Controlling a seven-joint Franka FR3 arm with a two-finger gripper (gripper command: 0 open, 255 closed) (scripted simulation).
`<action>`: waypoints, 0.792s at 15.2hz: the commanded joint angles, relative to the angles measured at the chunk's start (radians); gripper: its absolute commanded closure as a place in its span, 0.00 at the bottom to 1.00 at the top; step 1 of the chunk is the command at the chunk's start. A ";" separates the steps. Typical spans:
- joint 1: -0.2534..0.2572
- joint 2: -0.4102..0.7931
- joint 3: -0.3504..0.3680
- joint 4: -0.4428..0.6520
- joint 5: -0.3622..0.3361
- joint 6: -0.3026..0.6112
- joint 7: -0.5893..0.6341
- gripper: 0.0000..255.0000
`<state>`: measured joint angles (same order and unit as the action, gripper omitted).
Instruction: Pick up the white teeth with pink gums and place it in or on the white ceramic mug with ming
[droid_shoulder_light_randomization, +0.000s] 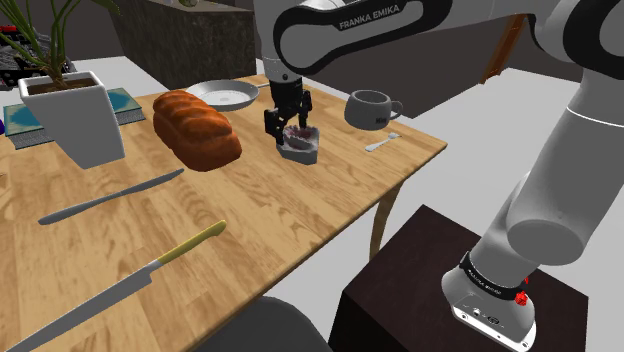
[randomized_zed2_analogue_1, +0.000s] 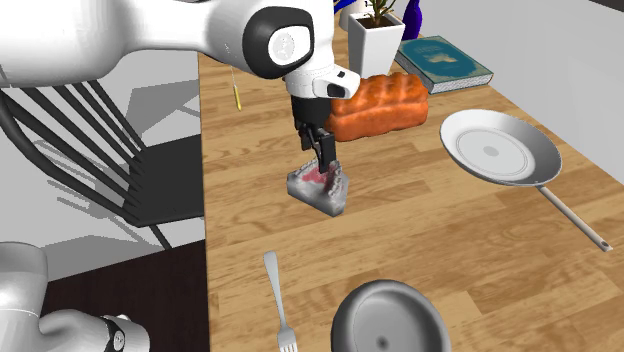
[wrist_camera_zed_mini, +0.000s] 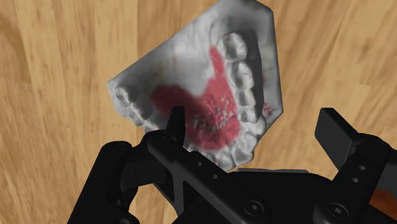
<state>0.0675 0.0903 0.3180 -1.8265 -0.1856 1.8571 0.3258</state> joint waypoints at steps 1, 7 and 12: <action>0.000 0.000 0.000 -0.001 0.000 0.001 0.000 0.00; 0.000 0.000 0.000 -0.001 0.000 0.001 0.000 1.00; 0.000 0.000 0.000 -0.001 0.000 0.001 0.000 1.00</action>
<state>0.0678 0.0901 0.3184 -1.8270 -0.1857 1.8581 0.3261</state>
